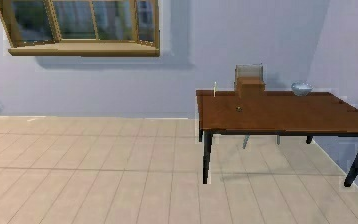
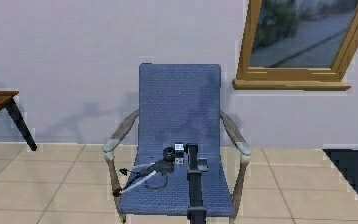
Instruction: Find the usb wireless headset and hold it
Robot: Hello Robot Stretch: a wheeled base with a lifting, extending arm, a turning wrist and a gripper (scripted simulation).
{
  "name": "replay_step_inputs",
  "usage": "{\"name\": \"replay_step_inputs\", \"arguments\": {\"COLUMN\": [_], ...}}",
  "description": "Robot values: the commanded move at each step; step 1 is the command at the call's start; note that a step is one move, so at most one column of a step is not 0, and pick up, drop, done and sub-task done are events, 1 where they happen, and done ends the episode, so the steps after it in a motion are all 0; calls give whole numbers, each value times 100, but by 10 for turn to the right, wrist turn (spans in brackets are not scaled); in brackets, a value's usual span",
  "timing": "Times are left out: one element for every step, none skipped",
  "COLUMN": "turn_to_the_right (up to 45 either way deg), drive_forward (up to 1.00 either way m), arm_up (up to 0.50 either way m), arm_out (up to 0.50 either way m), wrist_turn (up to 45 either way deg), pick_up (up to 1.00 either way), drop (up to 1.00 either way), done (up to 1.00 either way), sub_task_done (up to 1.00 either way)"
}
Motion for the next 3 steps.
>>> {"name": "replay_step_inputs", "arguments": {"turn_to_the_right": [0,0,0], "drive_forward": [0,0,0], "arm_up": [0,0,-30], "arm_out": [0,0,0], "wrist_turn": [450,180,0], "pick_up": [0,0,0], "drop": [0,0,0], "done": [0,0,0], "sub_task_done": [0,0,0]}}
